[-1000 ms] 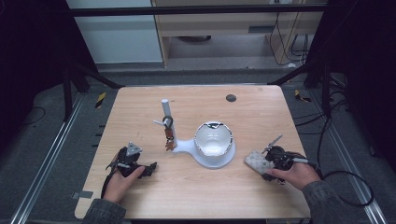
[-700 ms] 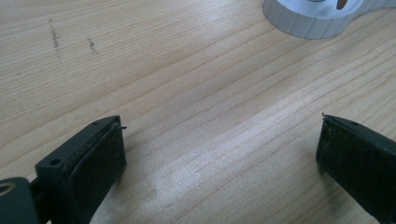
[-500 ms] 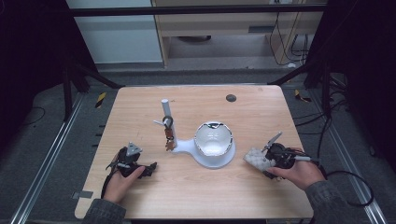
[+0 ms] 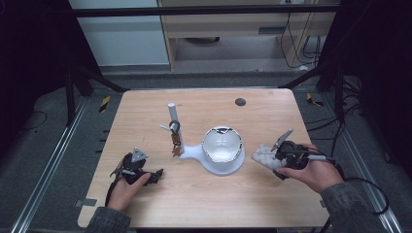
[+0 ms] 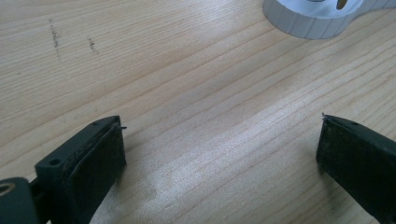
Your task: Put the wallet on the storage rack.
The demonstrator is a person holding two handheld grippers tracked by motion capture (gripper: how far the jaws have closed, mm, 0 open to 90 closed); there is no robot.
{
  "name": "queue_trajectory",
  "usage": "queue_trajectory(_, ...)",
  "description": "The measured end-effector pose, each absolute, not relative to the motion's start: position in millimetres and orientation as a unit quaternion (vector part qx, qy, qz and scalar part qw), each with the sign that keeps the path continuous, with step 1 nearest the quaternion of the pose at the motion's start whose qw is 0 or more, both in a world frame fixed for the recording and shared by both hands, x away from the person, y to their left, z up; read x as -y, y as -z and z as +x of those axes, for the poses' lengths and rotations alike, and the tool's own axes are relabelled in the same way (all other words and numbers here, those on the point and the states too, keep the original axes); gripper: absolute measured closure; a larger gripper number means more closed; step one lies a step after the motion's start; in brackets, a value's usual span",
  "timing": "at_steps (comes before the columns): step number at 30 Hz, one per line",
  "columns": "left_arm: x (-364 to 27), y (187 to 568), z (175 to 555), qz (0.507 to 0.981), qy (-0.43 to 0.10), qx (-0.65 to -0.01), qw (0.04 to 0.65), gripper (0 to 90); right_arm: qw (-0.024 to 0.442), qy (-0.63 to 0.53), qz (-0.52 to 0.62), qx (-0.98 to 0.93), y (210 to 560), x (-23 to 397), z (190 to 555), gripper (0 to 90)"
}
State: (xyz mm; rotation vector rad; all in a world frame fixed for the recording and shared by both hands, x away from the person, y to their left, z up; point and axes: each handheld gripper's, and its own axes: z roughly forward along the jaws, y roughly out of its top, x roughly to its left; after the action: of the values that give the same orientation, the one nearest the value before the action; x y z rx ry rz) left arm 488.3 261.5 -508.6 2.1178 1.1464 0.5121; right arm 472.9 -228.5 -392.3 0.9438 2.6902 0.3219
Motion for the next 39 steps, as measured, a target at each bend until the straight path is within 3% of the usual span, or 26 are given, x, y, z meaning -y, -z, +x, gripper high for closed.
queue_trajectory(20,-261,509,488,0.810,-0.196,-0.440,0.333,0.6,0.171,-0.109,0.290,-0.935,349,200,478,30.7)
queue_trajectory(39,-261,509,488,0.810,-0.196,-0.440,0.333,0.6,0.183,-0.095,0.261,-0.943,340,174,482,31.0)
